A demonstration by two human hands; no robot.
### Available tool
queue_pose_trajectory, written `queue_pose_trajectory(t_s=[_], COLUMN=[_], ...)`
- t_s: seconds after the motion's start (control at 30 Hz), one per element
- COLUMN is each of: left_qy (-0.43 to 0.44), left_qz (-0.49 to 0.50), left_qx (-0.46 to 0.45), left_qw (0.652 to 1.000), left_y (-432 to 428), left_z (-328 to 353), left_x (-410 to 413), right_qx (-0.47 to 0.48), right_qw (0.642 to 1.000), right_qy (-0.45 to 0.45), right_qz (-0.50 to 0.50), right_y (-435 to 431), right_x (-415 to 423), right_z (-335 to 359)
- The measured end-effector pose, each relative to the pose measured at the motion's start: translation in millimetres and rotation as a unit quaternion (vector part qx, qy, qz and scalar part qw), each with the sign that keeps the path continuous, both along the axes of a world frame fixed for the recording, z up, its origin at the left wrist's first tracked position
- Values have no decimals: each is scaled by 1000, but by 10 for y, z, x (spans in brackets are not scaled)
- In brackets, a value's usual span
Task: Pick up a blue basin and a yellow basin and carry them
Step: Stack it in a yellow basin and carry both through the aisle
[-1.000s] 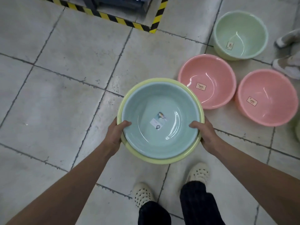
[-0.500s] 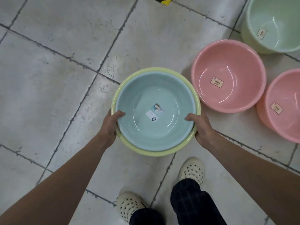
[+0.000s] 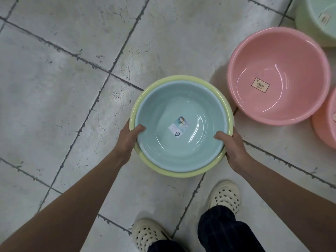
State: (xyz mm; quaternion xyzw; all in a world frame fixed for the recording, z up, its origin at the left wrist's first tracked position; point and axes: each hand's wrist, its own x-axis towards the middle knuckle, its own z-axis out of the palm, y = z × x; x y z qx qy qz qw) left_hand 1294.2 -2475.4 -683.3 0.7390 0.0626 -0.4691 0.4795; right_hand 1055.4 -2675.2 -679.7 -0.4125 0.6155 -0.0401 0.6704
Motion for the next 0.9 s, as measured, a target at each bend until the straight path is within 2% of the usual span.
queue_pose_trajectory(t_s=[0.33,0.53,0.7,0.9], left_qy=[4,-8,-27,-70], left_qz=[26,31,7,-47], left_qx=[34,29,19,36], left_qw=[999,999,999,996], left_y=[-10,-71,-60,-74], left_z=[51,31,-26,-125], left_x=[-110,-187,-264,-320], right_qx=[-107,-92,-118,-79], right_qw=[985,985,978,988], right_qy=[104,112,147,110], right_qz=[91,91,89,78], right_y=[52,-21,49,-27], right_x=[-65,-164,-262,-325], right_z=[168,189,193,-27])
